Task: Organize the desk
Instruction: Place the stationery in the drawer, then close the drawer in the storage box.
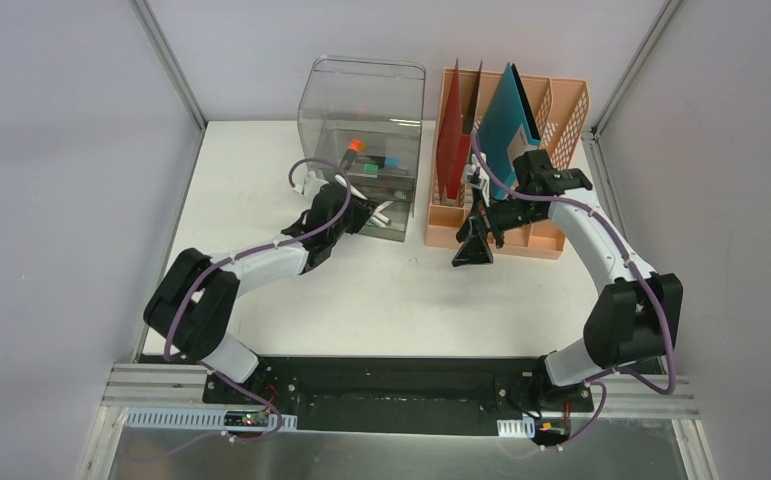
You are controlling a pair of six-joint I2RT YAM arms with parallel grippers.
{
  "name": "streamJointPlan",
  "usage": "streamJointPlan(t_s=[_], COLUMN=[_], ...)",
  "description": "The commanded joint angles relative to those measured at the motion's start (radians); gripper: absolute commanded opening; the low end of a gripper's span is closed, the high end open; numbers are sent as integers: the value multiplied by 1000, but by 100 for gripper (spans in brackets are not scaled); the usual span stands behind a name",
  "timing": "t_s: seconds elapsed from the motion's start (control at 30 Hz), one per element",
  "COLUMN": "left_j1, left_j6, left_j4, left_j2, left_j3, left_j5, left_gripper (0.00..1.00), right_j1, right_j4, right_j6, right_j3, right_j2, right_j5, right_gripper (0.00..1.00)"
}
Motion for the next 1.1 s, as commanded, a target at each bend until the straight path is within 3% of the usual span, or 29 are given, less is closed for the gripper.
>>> streamJointPlan(t_s=[0.0,0.03,0.3,0.7,0.8,1.07], left_j1=[13,15,28,36,40,50], left_j6=[-62,-64,-80,-11,53,141], left_j4=[-4,-5,17,67,186,788], left_j2=[60,72,122,3,-44,-77], left_j3=[78,88,120,34,-37,-321], left_j5=[79,82,104,153,205,241], left_gripper=[6,13,37,47,47,53], right_j1=[3,4,3,3,4,3], right_j4=[34,36,37,39,39,38], right_j6=[-4,-4,-7,-10,-13,-15], right_j3=[-4,-6,-9,-11,-10,-11], right_j2=[-53,-54,-53,-53,-53,-52], right_j5=[-3,-2,3,14,17,21], right_gripper=[100,100,100,100,100,100])
